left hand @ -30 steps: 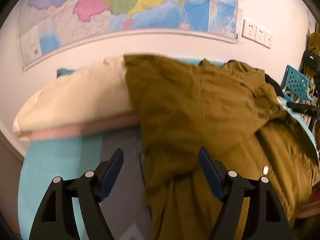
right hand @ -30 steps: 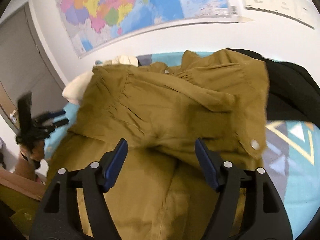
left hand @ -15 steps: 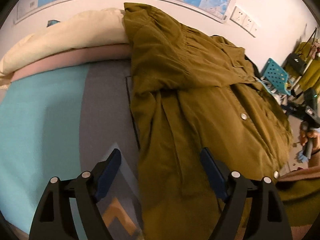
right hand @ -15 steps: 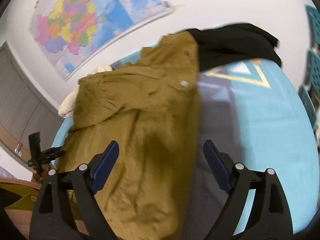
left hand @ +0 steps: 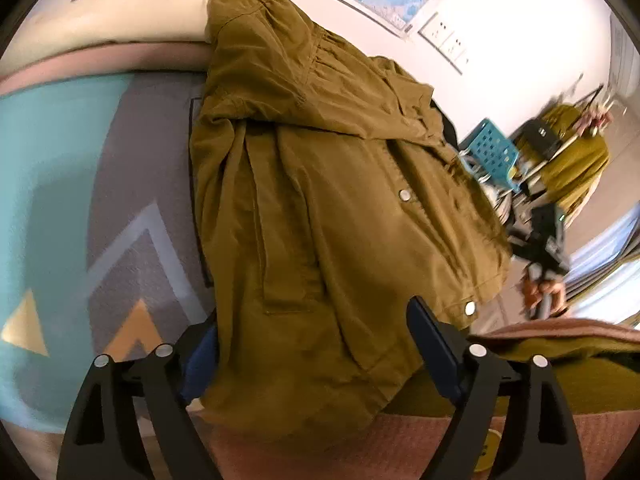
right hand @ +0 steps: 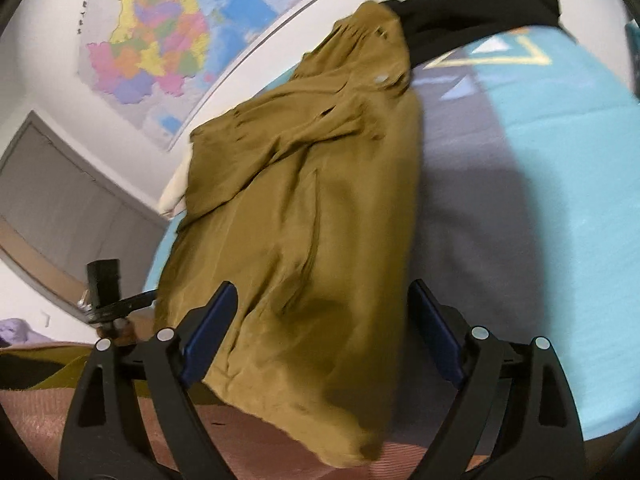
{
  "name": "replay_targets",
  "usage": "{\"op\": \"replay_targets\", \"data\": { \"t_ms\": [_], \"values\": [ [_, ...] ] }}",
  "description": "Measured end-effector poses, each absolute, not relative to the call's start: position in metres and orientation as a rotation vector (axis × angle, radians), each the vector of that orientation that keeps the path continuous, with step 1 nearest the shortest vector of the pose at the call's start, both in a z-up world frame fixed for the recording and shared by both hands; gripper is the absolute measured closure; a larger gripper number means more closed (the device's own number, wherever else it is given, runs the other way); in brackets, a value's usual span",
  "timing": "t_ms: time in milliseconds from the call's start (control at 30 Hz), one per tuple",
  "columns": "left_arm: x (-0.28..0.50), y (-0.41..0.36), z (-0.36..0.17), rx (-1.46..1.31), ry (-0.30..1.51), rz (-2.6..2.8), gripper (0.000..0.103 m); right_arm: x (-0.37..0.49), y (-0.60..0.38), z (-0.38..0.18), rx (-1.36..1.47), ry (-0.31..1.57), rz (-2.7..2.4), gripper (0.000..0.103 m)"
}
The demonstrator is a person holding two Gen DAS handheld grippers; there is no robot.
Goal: Fold large clothes
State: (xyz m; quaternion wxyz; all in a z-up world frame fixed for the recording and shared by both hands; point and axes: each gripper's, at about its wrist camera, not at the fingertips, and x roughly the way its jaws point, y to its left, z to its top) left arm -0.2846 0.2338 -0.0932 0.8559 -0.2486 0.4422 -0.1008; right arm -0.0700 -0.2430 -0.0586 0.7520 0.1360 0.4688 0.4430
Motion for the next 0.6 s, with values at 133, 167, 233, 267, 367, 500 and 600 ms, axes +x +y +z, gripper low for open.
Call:
{"op": "replay_targets", "data": {
  "t_ms": [133,167,233,267,367,500,600],
  "values": [
    [-0.288,0.232,-0.094,-0.538,0.917,-0.258,0.016,-0.078,-0.237,-0.058,0.306,1.023,1.04,0.016],
    [-0.286,0.231,-0.093,-0.523,0.918,-0.258,0.016,-0.08,-0.235,-0.058,0.304,1.019,1.055,0.016],
    [-0.284,0.229,-0.092,-0.51,0.925,-0.244,0.017,-0.083,-0.23,-0.058,0.281,1.016,1.064,0.02],
    [-0.281,0.227,-0.092,-0.492,0.926,-0.212,0.024,-0.084,-0.226,-0.058,0.282,1.026,1.084,0.025],
    [-0.275,0.227,-0.091,-0.431,0.953,-0.097,0.07,-0.082,-0.221,-0.062,0.291,1.045,1.089,0.05],
    [-0.27,0.235,-0.089,-0.482,0.975,-0.058,0.095,-0.082,-0.227,-0.057,0.384,1.025,1.122,0.09],
    [-0.275,0.238,-0.064,-0.443,0.904,-0.052,0.096,-0.092,-0.233,-0.031,0.41,0.942,1.183,0.092]
  ]
}}
